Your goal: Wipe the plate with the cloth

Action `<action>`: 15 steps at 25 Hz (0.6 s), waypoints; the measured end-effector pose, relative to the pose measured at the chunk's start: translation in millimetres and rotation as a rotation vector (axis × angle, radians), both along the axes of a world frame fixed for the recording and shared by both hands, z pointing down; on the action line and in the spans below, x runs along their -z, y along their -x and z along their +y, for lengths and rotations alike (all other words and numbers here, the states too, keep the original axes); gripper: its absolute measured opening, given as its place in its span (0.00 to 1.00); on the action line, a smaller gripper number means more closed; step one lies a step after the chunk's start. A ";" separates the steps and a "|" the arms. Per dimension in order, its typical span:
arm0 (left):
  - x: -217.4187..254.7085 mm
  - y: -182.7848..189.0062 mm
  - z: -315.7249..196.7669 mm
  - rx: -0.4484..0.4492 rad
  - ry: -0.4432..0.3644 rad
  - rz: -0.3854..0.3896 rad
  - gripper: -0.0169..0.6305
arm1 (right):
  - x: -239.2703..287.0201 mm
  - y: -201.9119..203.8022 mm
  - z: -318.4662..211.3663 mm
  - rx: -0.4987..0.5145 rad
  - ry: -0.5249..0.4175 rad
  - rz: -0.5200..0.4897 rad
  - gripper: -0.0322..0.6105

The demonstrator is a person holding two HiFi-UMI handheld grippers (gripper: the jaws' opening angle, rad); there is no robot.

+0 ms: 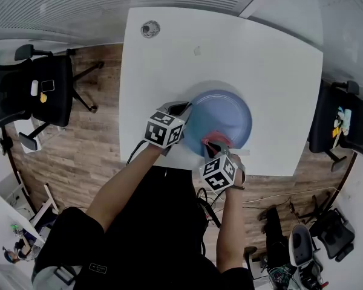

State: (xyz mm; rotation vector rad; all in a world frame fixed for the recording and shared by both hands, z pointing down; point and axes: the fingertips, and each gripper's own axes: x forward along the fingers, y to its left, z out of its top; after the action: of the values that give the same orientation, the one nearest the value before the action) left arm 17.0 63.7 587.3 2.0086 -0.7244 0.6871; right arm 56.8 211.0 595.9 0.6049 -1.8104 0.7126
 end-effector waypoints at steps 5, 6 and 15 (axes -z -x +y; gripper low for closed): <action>-0.7 -0.1 0.2 -0.002 0.001 -0.001 0.05 | -0.6 -0.5 8.8 0.004 0.043 -0.003 0.07; -0.7 -0.6 0.5 -0.004 0.001 0.000 0.05 | -0.8 -2.0 9.9 0.002 0.043 0.001 0.07; -0.7 -1.0 0.8 -0.025 -0.001 -0.004 0.05 | -1.2 -27.4 7.8 -0.023 0.042 0.040 0.07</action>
State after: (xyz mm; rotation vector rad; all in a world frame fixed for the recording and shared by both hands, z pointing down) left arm 18.0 64.5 588.0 2.0204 -0.7033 0.7059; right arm 84.3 218.7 597.1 0.6086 -1.7497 0.7468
